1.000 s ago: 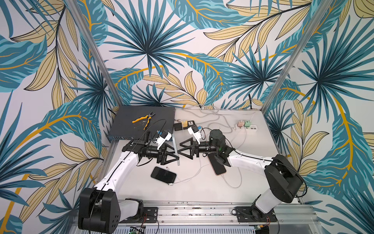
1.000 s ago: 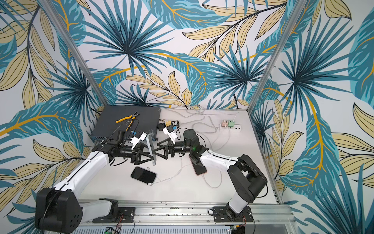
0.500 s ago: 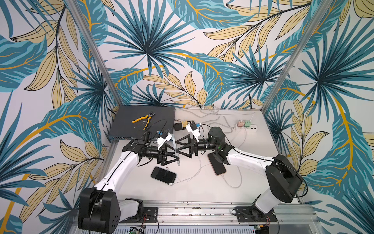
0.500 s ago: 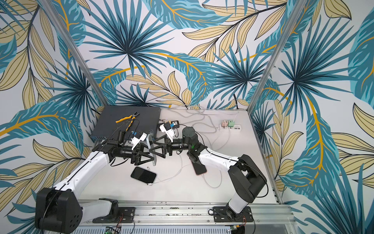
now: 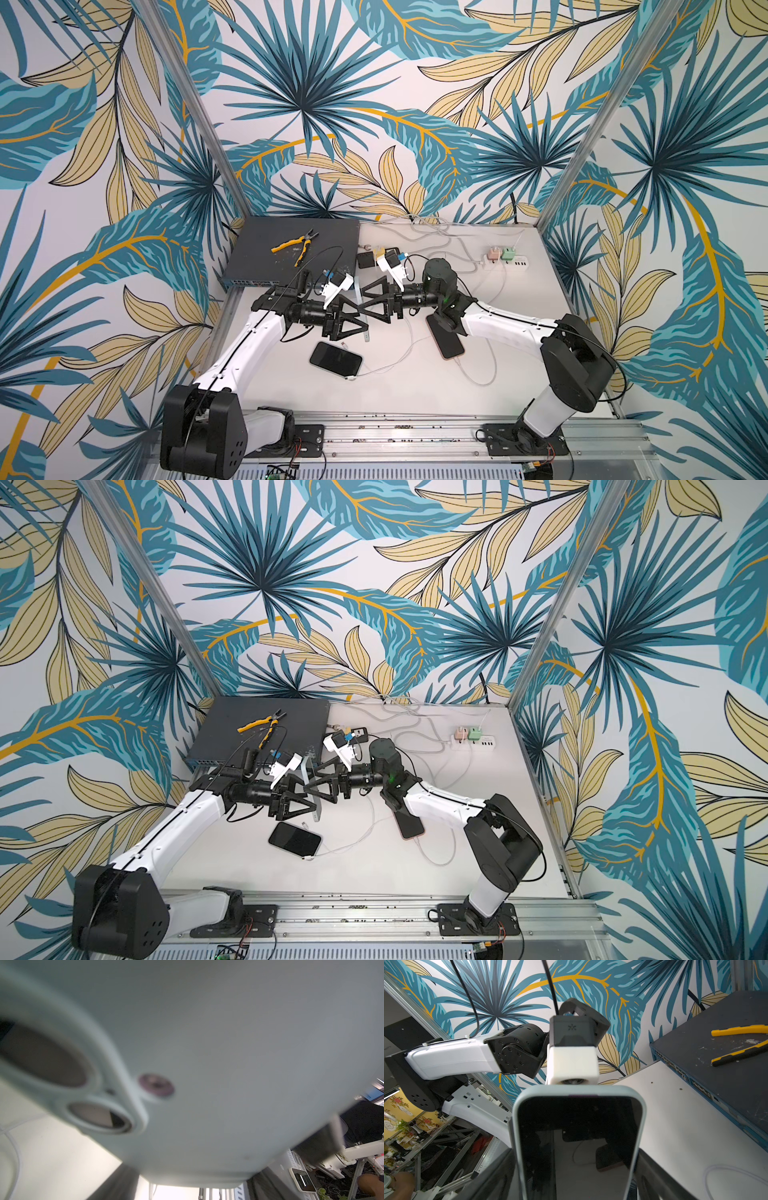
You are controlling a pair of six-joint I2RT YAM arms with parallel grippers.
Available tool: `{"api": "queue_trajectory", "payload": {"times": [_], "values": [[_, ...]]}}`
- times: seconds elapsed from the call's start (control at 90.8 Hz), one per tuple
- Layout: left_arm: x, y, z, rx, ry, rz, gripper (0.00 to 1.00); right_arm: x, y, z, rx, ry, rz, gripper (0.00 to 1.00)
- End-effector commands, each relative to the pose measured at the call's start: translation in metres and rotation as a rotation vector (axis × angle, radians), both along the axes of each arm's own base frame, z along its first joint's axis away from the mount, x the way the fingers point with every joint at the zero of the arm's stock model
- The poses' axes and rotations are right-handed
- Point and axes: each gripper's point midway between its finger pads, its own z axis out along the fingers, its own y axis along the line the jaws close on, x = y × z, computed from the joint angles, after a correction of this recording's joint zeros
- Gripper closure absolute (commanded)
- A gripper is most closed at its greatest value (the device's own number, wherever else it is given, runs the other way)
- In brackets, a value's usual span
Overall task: Unplug the charging cable from the phone
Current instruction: Place the phone at the center of the board.
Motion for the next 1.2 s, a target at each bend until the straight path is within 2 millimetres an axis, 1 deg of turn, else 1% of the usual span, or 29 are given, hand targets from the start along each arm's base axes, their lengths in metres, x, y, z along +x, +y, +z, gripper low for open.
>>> {"api": "queue_trajectory", "payload": {"times": [0.0,0.209,0.264,0.353,0.397,0.43,0.441,0.496,0.551,0.573,0.617,0.639,0.804,0.97,0.992,1.036,1.19], "values": [[-0.006,-0.003,0.014,-0.054,-0.034,-0.041,0.99,0.000,0.004,-0.005,-0.005,-0.005,0.011,0.16],[-0.007,-0.003,0.015,-0.055,-0.039,-0.044,0.99,-0.002,0.004,-0.006,0.000,0.000,0.019,0.26],[-0.008,-0.003,0.015,-0.055,-0.040,-0.044,0.99,-0.002,0.004,-0.005,0.002,-0.002,0.021,0.33],[-0.008,-0.002,0.014,-0.052,-0.042,-0.043,0.98,-0.003,0.002,-0.003,0.011,-0.010,0.016,0.48],[-0.007,-0.002,0.014,-0.050,-0.042,-0.041,0.96,-0.002,0.001,-0.003,0.010,-0.010,0.007,0.51],[-0.007,-0.002,0.013,-0.048,-0.042,-0.041,0.92,-0.002,0.000,-0.003,0.010,-0.011,0.001,0.52],[-0.007,-0.002,0.013,-0.047,-0.042,-0.040,0.90,-0.002,0.000,-0.003,0.010,-0.011,-0.001,0.52],[-0.006,-0.002,0.012,-0.042,-0.043,-0.038,0.72,-0.002,-0.001,-0.003,0.008,-0.010,-0.005,0.52],[-0.006,-0.002,0.010,-0.036,-0.041,-0.036,0.32,-0.002,-0.001,-0.003,0.004,-0.007,-0.010,0.53],[-0.006,-0.002,0.010,-0.033,-0.043,-0.035,0.20,-0.002,-0.002,-0.004,0.001,-0.005,-0.011,0.53],[-0.006,-0.002,0.008,-0.025,-0.046,-0.032,0.04,-0.001,-0.002,-0.004,-0.006,-0.001,-0.021,0.53],[-0.005,-0.001,0.008,-0.021,-0.049,-0.029,0.01,0.000,-0.002,-0.006,-0.013,0.002,-0.026,0.53],[0.001,0.001,0.004,0.022,-0.068,0.002,0.00,0.013,-0.004,-0.023,-0.113,0.045,-0.109,0.53],[0.014,0.010,0.002,0.056,-0.075,0.064,0.00,0.036,-0.009,-0.054,-0.291,0.104,-0.258,0.53],[0.015,0.011,0.002,0.057,-0.076,0.069,0.00,0.037,-0.011,-0.062,-0.330,0.120,-0.270,0.53],[0.018,0.013,0.002,0.059,-0.077,0.081,0.00,0.041,-0.013,-0.072,-0.382,0.132,-0.296,0.52],[0.022,0.019,0.003,0.062,-0.088,0.109,0.00,0.053,-0.022,-0.095,-0.529,0.147,-0.383,0.50]]}}
